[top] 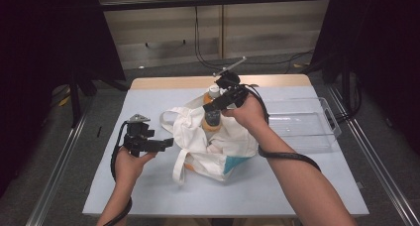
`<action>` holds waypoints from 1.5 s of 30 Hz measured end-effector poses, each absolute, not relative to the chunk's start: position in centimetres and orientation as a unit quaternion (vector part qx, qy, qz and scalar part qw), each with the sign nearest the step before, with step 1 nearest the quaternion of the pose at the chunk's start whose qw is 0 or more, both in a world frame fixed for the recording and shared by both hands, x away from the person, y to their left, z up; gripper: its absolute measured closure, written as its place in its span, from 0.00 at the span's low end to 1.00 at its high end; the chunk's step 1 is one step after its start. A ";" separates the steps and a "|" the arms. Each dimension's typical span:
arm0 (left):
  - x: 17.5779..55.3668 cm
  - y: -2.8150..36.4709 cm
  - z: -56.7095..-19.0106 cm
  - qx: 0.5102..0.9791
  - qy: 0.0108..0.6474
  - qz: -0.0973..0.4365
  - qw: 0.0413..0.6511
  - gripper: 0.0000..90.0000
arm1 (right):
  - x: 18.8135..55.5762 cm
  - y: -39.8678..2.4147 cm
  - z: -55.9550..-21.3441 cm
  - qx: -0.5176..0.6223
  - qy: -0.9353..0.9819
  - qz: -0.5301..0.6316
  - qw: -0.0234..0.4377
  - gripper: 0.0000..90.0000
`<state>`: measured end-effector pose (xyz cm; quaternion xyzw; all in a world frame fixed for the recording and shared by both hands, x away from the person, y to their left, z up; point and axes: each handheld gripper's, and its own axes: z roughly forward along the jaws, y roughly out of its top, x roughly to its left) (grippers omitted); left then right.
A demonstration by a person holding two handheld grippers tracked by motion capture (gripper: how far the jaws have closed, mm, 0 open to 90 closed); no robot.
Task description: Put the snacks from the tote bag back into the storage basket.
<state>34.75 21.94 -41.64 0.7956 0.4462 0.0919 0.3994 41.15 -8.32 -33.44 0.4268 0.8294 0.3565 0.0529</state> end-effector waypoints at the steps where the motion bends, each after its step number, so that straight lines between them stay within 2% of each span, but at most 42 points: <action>1: 34.7 21.9 -41.7 0.796 0.446 0.092 0.399 0.12 | 41.2 -8.4 -33.2 0.427 0.830 0.356 0.052 0.34; 19: 34.8 21.8 -41.9 0.796 0.447 0.092 0.397 0.12 | 41.1 -9.6 -31.6 0.433 0.833 0.342 0.033 0.34; 45: 34.7 21.8 -41.7 0.798 0.444 0.093 0.396 0.12 | 40.6 -11.4 -29.8 0.432 0.843 0.318 0.033 0.34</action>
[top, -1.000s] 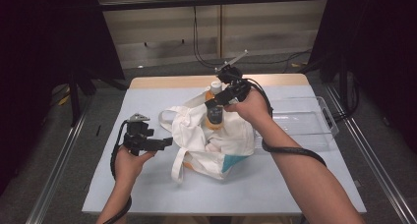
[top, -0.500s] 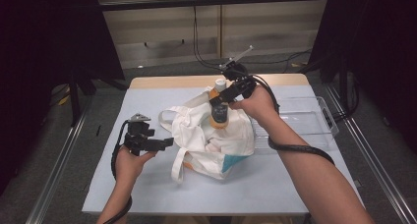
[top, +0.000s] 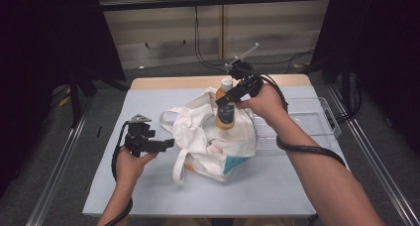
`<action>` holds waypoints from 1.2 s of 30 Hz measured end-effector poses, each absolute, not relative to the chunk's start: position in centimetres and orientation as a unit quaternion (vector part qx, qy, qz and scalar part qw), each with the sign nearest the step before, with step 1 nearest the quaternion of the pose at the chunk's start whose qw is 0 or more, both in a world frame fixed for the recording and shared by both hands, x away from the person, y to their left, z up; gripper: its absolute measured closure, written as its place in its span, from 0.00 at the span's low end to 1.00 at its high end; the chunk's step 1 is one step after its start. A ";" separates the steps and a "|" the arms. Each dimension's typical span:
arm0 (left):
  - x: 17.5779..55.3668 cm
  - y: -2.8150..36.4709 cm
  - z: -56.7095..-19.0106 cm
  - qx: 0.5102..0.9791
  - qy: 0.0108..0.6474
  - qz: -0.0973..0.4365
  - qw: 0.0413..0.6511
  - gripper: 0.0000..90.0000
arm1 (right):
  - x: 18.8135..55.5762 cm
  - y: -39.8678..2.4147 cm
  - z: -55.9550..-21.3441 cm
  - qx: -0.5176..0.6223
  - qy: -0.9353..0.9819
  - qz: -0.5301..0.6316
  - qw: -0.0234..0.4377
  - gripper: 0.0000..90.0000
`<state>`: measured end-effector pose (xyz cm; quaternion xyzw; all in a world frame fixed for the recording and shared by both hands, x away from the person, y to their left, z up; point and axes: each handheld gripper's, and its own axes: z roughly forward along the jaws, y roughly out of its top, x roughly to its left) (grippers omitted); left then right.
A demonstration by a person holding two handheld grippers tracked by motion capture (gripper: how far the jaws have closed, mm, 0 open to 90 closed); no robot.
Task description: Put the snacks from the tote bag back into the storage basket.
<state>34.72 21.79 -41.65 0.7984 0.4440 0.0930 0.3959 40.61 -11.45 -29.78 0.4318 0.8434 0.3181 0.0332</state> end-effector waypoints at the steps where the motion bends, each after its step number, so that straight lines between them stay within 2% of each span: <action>1: 34.7 21.8 -41.6 0.798 0.444 0.092 0.397 0.12 | 40.6 -11.5 -29.7 0.433 0.843 0.317 0.033 0.34; 36: 34.7 21.7 -41.5 0.796 0.443 0.088 0.403 0.12 | 40.0 -14.6 -27.9 0.441 0.848 0.293 0.033 0.34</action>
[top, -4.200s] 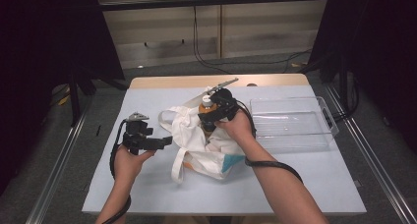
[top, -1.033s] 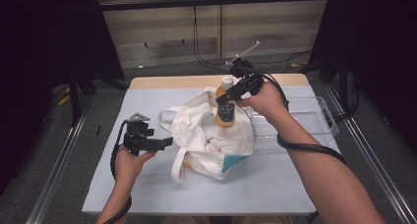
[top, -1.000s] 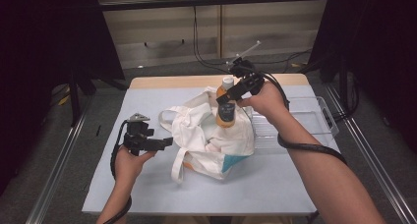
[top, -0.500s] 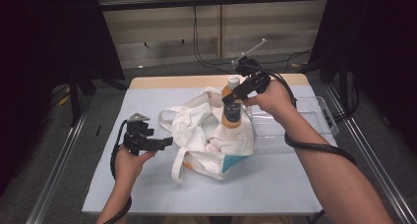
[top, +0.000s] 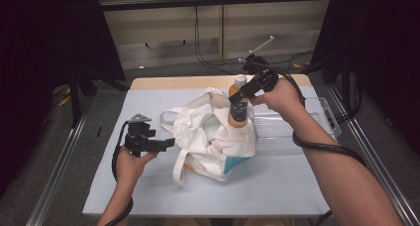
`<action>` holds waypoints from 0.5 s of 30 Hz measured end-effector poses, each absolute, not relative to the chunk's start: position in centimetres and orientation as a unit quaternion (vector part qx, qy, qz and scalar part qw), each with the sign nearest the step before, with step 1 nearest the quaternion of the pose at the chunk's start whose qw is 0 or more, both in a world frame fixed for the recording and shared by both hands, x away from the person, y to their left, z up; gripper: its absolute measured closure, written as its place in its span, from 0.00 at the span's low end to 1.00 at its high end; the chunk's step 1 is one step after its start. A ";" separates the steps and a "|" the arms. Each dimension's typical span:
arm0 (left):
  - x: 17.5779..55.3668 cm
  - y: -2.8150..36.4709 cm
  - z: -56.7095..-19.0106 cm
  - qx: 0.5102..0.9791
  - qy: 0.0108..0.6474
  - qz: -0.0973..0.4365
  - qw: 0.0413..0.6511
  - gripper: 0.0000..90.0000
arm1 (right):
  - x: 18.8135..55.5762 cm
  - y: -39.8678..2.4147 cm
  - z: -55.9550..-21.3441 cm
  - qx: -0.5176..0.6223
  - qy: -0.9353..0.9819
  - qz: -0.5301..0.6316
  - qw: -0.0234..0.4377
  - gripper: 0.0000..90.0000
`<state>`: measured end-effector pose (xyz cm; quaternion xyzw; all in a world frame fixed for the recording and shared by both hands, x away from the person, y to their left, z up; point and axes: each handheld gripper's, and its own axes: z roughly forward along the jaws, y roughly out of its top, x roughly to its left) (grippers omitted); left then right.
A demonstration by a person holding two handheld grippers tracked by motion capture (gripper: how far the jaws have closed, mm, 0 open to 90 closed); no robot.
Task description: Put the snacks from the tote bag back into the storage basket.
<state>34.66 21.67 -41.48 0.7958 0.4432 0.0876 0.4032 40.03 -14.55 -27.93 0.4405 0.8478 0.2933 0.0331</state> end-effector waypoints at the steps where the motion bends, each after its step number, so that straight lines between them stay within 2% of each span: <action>1: 34.7 21.7 -41.5 0.797 0.442 0.089 0.403 0.12 | 40.0 -14.7 -27.9 0.441 0.847 0.296 0.034 0.34; 15: 34.7 21.5 -41.6 0.801 0.438 0.088 0.398 0.12 | 39.8 -16.2 -27.2 0.453 0.841 0.294 0.036 0.34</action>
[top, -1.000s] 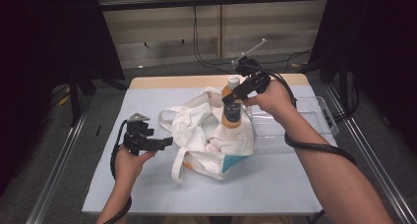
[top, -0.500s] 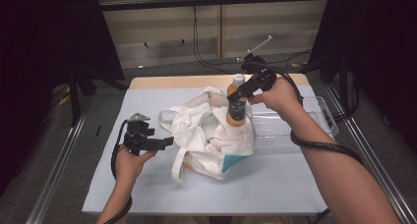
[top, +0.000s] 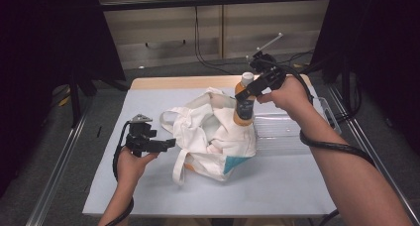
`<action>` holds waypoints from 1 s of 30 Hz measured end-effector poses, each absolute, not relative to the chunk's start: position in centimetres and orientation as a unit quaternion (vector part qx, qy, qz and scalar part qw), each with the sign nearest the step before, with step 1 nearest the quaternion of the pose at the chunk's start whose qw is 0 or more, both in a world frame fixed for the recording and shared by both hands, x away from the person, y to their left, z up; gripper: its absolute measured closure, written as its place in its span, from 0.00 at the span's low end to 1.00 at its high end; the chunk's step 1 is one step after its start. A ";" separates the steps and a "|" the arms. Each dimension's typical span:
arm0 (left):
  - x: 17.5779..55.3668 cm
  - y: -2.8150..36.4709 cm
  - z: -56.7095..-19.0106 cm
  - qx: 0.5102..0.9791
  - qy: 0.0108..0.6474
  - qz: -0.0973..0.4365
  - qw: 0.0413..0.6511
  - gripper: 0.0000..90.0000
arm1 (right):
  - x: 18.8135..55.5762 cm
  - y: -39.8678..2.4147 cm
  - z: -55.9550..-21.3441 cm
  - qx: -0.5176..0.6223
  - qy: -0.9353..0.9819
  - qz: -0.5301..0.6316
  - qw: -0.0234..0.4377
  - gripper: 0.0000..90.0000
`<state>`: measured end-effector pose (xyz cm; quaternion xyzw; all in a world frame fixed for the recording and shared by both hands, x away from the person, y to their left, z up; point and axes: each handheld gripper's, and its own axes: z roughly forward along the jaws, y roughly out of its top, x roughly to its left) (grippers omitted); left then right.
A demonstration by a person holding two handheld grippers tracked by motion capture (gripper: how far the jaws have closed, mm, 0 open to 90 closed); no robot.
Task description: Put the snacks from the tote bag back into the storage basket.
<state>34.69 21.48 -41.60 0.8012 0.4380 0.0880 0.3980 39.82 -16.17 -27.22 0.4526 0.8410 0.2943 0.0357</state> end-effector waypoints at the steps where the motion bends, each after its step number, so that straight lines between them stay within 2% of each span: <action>1: 34.7 21.5 -41.6 0.801 0.438 0.087 0.398 0.12 | 39.8 -16.2 -27.2 0.452 0.842 0.292 0.036 0.34; 30: 34.6 21.5 -41.4 0.803 0.436 0.094 0.396 0.09 | 39.4 -19.2 -26.8 0.468 0.837 0.280 0.045 0.34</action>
